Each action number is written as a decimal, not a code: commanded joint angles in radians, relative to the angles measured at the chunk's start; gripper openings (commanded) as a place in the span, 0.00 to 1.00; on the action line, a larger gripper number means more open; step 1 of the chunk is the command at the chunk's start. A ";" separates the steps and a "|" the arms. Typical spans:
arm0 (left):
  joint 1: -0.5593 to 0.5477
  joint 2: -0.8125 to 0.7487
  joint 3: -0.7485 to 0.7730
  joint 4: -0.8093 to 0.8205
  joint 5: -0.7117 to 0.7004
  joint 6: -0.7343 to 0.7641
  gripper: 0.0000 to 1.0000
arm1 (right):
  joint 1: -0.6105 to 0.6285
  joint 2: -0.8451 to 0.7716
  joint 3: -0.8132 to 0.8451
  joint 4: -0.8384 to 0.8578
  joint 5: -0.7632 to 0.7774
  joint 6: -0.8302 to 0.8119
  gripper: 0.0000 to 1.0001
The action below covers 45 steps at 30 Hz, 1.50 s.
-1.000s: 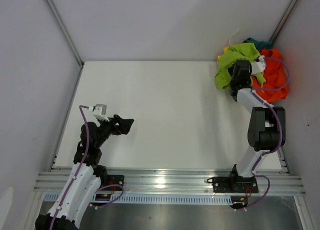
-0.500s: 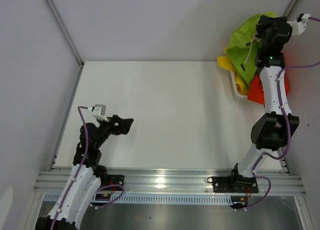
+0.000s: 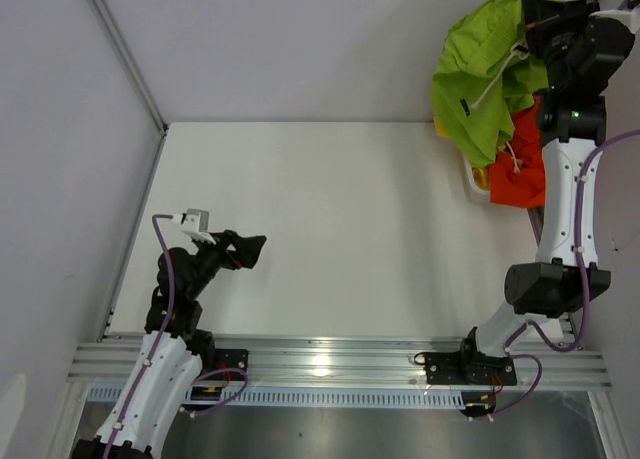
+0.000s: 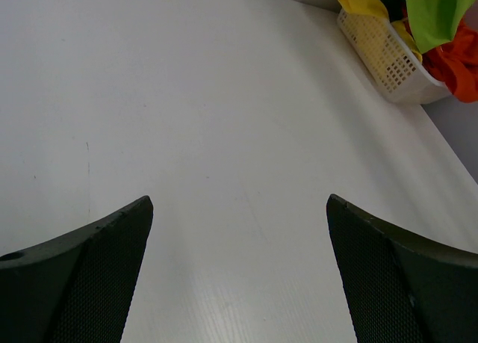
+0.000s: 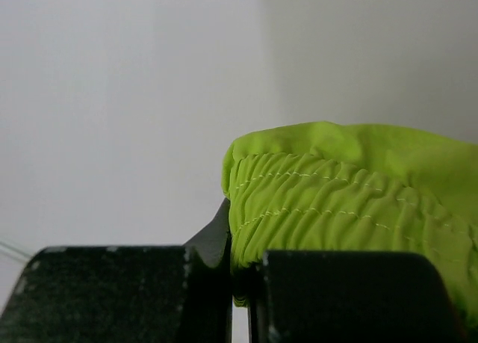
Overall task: Fold and stack the shorts
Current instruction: Grab the shorts from the pile, then move the shorts to the center of the board
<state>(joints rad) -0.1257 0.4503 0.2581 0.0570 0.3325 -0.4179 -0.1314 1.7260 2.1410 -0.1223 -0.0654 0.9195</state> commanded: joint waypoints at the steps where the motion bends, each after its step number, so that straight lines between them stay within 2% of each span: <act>1: 0.005 -0.012 0.018 0.009 -0.012 0.001 0.99 | 0.006 -0.178 -0.041 0.007 -0.122 0.076 0.00; 7: 0.005 -0.056 0.036 0.007 -0.018 -0.036 0.99 | 0.087 -0.365 -0.286 0.009 -0.217 0.162 0.00; 9: 0.005 -0.076 0.047 0.004 -0.004 -0.059 0.99 | 0.128 -0.393 -0.315 -0.019 -0.217 0.159 0.00; 12: 0.004 -0.107 0.064 -0.016 0.005 -0.085 0.99 | 0.260 -0.433 -0.360 -0.069 -0.200 0.157 0.00; 16: 0.005 -0.159 0.105 -0.111 -0.029 -0.093 0.99 | 0.461 -0.476 -0.389 -0.125 -0.089 0.147 0.00; 17: 0.005 -0.179 0.142 -0.130 -0.056 -0.094 0.99 | 0.560 -0.492 -0.404 -0.122 -0.058 0.140 0.00; 20: 0.005 -0.202 0.229 -0.218 -0.104 -0.094 0.99 | 0.726 -0.499 -0.412 -0.122 0.027 0.122 0.00; 21: 0.005 -0.202 0.269 -0.256 -0.124 -0.094 0.99 | 0.743 -0.496 -0.414 -0.135 0.032 0.133 0.00; 23: 0.005 -0.202 0.323 -0.307 -0.135 -0.085 0.99 | 0.748 -0.494 -0.437 -0.164 0.010 0.145 0.00; 26: 0.005 -0.206 0.375 -0.338 -0.133 -0.064 0.99 | 0.695 -0.545 -0.611 -0.139 -0.057 0.185 0.00; 31: 0.005 -0.211 0.391 -0.373 -0.115 -0.024 0.99 | 0.485 -0.673 -1.033 -0.048 -0.164 0.203 0.00; 34: 0.005 -0.197 0.354 -0.355 -0.089 -0.033 0.99 | 0.385 -0.668 -1.141 -0.098 -0.227 0.142 0.00; 35: 0.005 -0.190 0.345 -0.346 -0.061 -0.038 0.99 | 0.374 -0.660 -1.205 -0.108 -0.237 0.084 0.03; 37: 0.005 -0.185 0.314 -0.318 -0.038 -0.051 0.99 | 0.345 -0.648 -1.260 -0.120 -0.299 0.017 0.19; 38: 0.005 -0.183 0.296 -0.309 -0.021 -0.058 0.99 | 0.336 -0.640 -1.292 -0.132 -0.307 -0.040 0.46; 39: 0.005 -0.186 0.284 -0.292 -0.013 -0.062 0.99 | 0.328 -0.641 -1.297 -0.154 -0.301 -0.069 0.52; 40: 0.005 -0.190 0.267 -0.281 -0.007 -0.073 0.99 | 0.326 -0.649 -1.297 -0.210 -0.243 -0.094 0.68; 43: 0.005 -0.194 0.234 -0.250 0.017 -0.090 0.99 | 0.338 -0.713 -1.282 -0.301 -0.139 -0.172 0.86; 45: 0.005 -0.191 0.225 -0.237 0.031 -0.094 0.99 | 0.357 -0.740 -1.248 -0.377 -0.051 -0.224 0.88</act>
<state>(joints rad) -0.1257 0.2569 0.4858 -0.2478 0.3107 -0.4816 0.2081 1.0595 0.8234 -0.4114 -0.2207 0.8318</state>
